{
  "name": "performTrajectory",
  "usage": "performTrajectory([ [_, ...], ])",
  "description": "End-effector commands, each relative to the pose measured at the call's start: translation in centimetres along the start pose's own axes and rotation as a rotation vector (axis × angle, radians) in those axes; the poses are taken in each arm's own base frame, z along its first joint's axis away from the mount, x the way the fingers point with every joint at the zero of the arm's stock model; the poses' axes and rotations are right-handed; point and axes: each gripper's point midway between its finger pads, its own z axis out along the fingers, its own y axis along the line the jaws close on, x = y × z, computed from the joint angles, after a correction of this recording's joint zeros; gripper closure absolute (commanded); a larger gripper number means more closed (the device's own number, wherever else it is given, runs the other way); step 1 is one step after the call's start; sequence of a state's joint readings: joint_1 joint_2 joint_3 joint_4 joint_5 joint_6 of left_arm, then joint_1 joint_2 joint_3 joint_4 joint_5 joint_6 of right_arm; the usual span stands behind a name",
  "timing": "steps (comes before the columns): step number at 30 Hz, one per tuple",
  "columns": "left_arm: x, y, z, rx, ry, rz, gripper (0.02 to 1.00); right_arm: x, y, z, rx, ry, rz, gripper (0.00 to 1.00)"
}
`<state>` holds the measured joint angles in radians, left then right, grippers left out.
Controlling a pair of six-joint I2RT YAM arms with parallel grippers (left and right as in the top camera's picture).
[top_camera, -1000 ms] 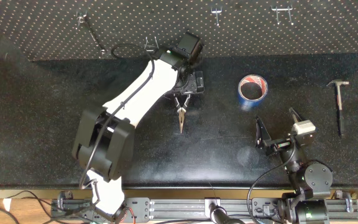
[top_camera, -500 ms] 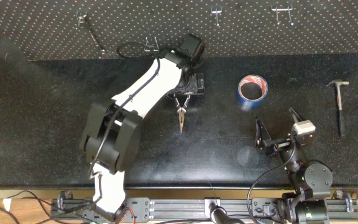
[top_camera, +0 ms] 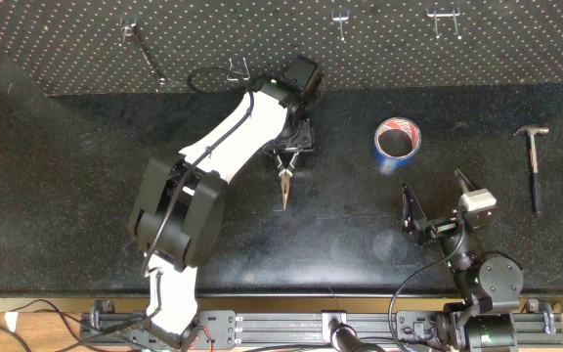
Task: Place Tools Onto Pegboard
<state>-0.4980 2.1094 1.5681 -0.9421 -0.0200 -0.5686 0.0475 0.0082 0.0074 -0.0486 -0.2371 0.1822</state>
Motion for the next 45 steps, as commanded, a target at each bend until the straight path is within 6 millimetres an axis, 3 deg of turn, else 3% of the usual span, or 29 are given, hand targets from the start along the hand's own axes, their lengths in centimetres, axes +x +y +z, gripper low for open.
performTrajectory([
  [1, 0.5, 0.1, 0.5, -0.006, 0.041, 0.003, 0.367, 0.1, 0.1, 0.0, -0.002, 0.0, 0.0, 0.025],
  [10, 0.5, 0.1, 0.5, -0.005, 0.041, 0.003, 0.384, 0.1, 0.1, 0.0, -0.002, 0.0, 0.0, 0.025],
  [11, 0.5, 0.1, 0.5, -0.005, 0.041, 0.003, 0.435, 0.1, 0.1, 0.0, -0.002, 0.0, 0.0, 0.025],
  [25, 0.5, 0.1, 0.5, -0.007, 0.039, 0.003, 0.443, 0.1, 0.1, 0.0, -0.003, 0.0, 0.0, 0.025],
  [29, 0.3, 0.2, 0.5, -0.013, 0.031, 0.003, 0.503, 0.1, 0.1, 0.0, -0.003, 0.0, 0.0, 0.025],
  [32, 0.3, 0.2, 0.5, -0.013, 0.032, 0.003, 0.63, 0.1, 0.1, 0.0, -0.003, 0.0, 0.0, 0.025],
  [34, 0.3, 0.2, 0.5, -0.013, 0.031, 0.003, 0.658, 0.1, 0.1, 0.0, -0.003, 0.0, 0.0, 0.025],
  [36, 0.3, 0.2, 0.5, -0.014, 0.032, 0.003, 0.853, 0.1, 0.1, 0.0, -0.003, 0.0, 0.0, 0.025],
  [38, 1.1, 0.7, 0.5, -0.034, 0.063, -0.004, 0.879, 0.1, 0.1, 0.0, -0.003, 0.0, 0.0, 0.025],
  [39, 1.1, 0.7, 0.6, -0.04, 0.058, -0.001, 0.991, 0.1, 0.1, 0.0, -0.003, 0.0, 0.0, 0.025],
  [40, 0.7, 0.8, 0.1, -0.039, 0.036, -0.001, 0.991, 0.1, 0.1, 0.0, -0.003, 0.0, 0.0, 0.025],
  [41, -0.2, 1.1, -2.0, -0.049, -0.029, 0.002, 0.991, 0.1, 0.1, 0.0, -0.003, 0.0, 0.0, 0.025],
  [42, -1.0, 1.5, -5.8, -0.014, -0.104, 0.04, 0.989, 0.1, 0.1, 0.0, -0.003, 0.0, 0.0, 0.025],
  [43, -1.7, 2.9, -10.9, 0.029, -0.199, 0.022, 0.989, 0.1, 0.1, 0.0, -0.003, 0.0, 0.0, 0.025],
  [45, -2.6, 7.8, -20.3, 0.053, -0.436, -0.069, 0.991, 0.1, 0.1, 0.0, -0.003, 0.0, 0.0, 0.025],
])
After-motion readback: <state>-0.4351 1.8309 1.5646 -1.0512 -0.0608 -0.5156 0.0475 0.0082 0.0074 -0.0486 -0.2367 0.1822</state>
